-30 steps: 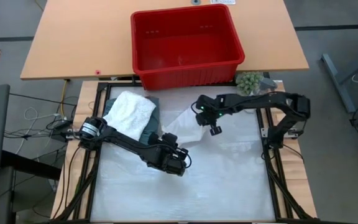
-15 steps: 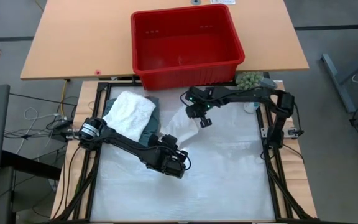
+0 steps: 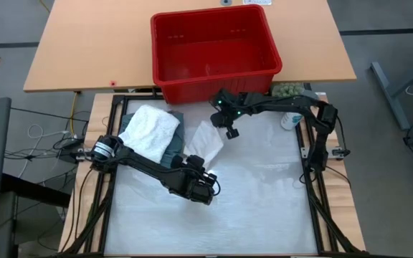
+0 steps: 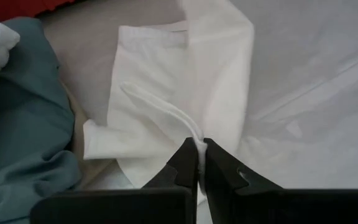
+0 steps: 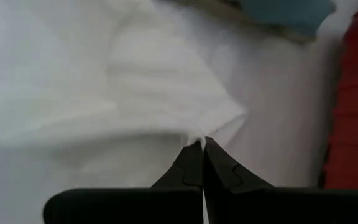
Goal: Fold Laundry from Bin
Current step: Fold the white underwear in the red bin
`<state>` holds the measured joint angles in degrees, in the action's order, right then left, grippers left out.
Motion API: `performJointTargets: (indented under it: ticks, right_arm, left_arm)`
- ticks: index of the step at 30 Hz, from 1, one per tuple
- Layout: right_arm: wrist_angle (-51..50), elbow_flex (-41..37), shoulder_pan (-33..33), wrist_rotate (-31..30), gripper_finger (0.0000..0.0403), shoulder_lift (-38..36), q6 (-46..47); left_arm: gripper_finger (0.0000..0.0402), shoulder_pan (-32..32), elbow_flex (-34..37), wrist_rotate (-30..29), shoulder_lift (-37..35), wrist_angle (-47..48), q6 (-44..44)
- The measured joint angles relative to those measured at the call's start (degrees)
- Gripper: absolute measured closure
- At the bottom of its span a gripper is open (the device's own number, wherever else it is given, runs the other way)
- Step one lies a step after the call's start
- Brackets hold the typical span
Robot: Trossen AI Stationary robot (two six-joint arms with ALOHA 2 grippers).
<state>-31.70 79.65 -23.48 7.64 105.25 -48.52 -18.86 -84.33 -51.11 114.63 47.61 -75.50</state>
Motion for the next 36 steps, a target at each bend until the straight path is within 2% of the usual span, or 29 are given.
performJointTargets:
  ticks: [15,23,36]
  right_arm:
    - [0.20,13.74,0.33,0.25,0.0385,14.45,-0.60]
    - [-1.25,17.95,-1.85,0.13,0.0382,18.04,0.34]
    - [-1.34,18.04,-4.85,1.14,0.0267,17.84,4.42]
  left_arm:
    - [0.0400,-0.94,0.00,-0.01,0.00,1.04,-2.21]
    - [0.0400,-1.39,0.00,0.83,0.00,1.63,-2.40]
    - [0.0400,-1.37,0.00,0.81,0.00,1.91,-2.78]
